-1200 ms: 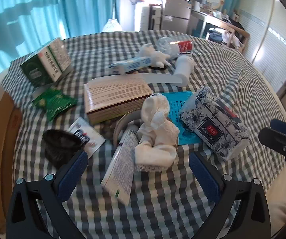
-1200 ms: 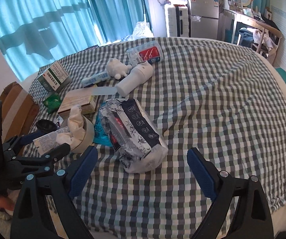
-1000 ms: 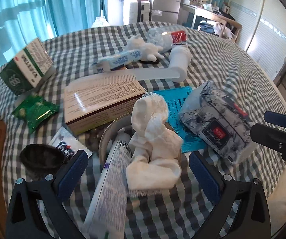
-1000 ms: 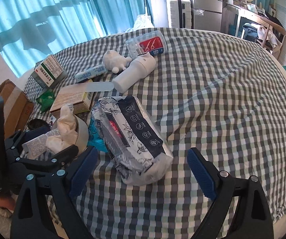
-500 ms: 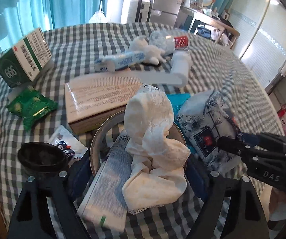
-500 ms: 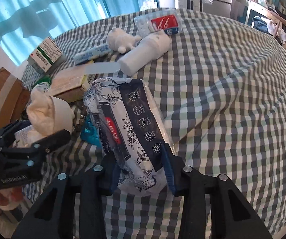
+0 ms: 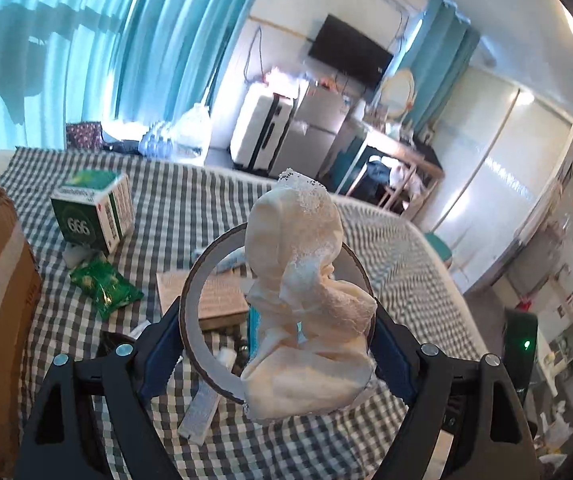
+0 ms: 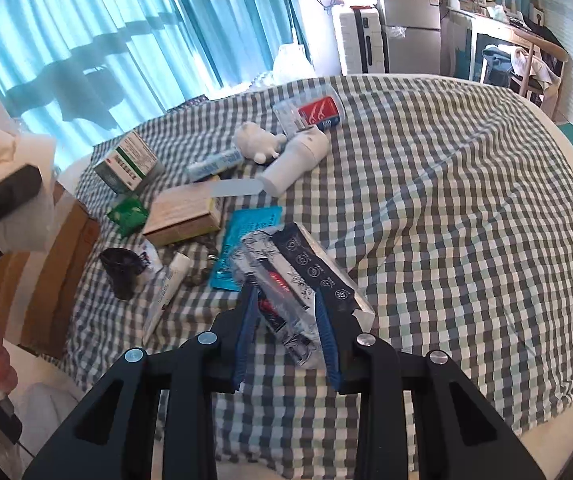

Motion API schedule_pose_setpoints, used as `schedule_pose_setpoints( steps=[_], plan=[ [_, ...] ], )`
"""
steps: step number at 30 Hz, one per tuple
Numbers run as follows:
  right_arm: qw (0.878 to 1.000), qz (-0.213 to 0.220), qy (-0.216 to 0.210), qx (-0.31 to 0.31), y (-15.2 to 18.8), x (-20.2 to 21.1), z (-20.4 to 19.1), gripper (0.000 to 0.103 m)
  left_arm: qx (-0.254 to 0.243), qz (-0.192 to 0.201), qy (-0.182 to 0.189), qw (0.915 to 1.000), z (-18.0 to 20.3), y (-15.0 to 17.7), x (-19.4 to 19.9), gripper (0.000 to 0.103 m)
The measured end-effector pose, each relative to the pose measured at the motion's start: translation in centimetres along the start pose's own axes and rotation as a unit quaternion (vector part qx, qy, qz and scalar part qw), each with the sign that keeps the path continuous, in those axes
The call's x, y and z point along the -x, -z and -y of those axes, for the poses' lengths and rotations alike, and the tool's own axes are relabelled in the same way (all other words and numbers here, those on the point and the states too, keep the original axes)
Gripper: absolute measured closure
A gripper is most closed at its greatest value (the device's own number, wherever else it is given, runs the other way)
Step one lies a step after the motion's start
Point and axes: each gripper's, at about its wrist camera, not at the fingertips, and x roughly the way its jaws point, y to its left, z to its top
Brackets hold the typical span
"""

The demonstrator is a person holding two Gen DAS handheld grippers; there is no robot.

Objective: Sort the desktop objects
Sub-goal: 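Grasp the white cloth with the left tool while the right tool grasps the patterned wipe pack, then carry the white cloth and wipe pack with both tools over the cardboard box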

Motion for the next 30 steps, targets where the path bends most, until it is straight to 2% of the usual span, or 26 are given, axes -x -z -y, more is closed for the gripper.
schedule_pose_setpoints(
  steps=[1, 3, 6, 9, 15, 19, 22, 23, 25, 26, 27, 29, 30],
  plan=[
    [1.0, 0.001, 0.0, 0.0, 0.1, 0.4, -0.2, 0.073, -0.005, -0.006, -0.015, 0.9998, 0.2, -0.1, 0.4, 0.006],
    [1.0, 0.004, -0.001, -0.003, 0.5, 0.9, -0.4, 0.073, -0.016, -0.035, -0.057, 0.9976, 0.1, 0.3, 0.1, 0.006],
    [1.0, 0.002, -0.007, -0.004, 1.2, 1.6, -0.7, 0.073, -0.013, -0.05, -0.059, 0.9969, -0.5, 1.2, 0.1, 0.006],
    [1.0, 0.0, -0.005, -0.004, 1.8, 1.7, -0.9, 0.073, -0.011, -0.064, -0.078, 0.9948, -1.2, 2.2, -0.3, 0.006],
    [1.0, -0.011, 0.001, -0.004, 2.2, 1.2, -0.6, 0.073, 0.002, -0.115, -0.088, 0.9895, -4.2, 5.8, -2.6, 0.005],
    [1.0, -0.022, 0.0, -0.001, 2.3, -0.1, -0.5, 0.073, -0.014, -0.147, -0.082, 0.9856, -5.8, 8.6, -5.0, 0.005],
    [0.999, -0.033, 0.008, 0.01, 2.1, -1.6, -0.6, 0.073, -0.031, -0.149, -0.087, 0.9845, -5.6, 9.6, -6.4, 0.006],
    [0.999, -0.035, 0.01, 0.011, 2.0, -2.2, -0.6, 0.069, -0.034, -0.148, -0.086, 0.9846, -5.4, 9.7, -6.6, 0.007],
    [0.999, -0.032, 0.014, 0.01, 1.7, -2.9, -0.4, 0.056, -0.035, -0.146, -0.076, 0.9857, -5.3, 9.9, -7.2, 0.016],
    [0.999, -0.028, 0.016, 0.008, 1.5, -3.3, -0.3, 0.045, -0.035, -0.149, -0.072, 0.9856, -5.3, 9.9, -7.4, 0.018],
    [1.0, -0.024, 0.016, 0.006, 1.2, -3.6, -0.2, 0.042, -0.037, -0.154, -0.071, 0.9849, -5.3, 10.1, -8.0, 0.024],
    [1.0, -0.024, 0.01, 0.008, 0.7, -4.7, -0.1, 0.041, -0.042, -0.169, -0.075, 0.9819, -5.2, 10.0, -8.5, 0.031],
    [1.0, -0.027, 0.012, 0.009, 0.5, -5.1, -0.2, 0.041, -0.041, -0.174, -0.077, 0.9809, -5.3, 10.2, -8.8, 0.041]
  ],
)
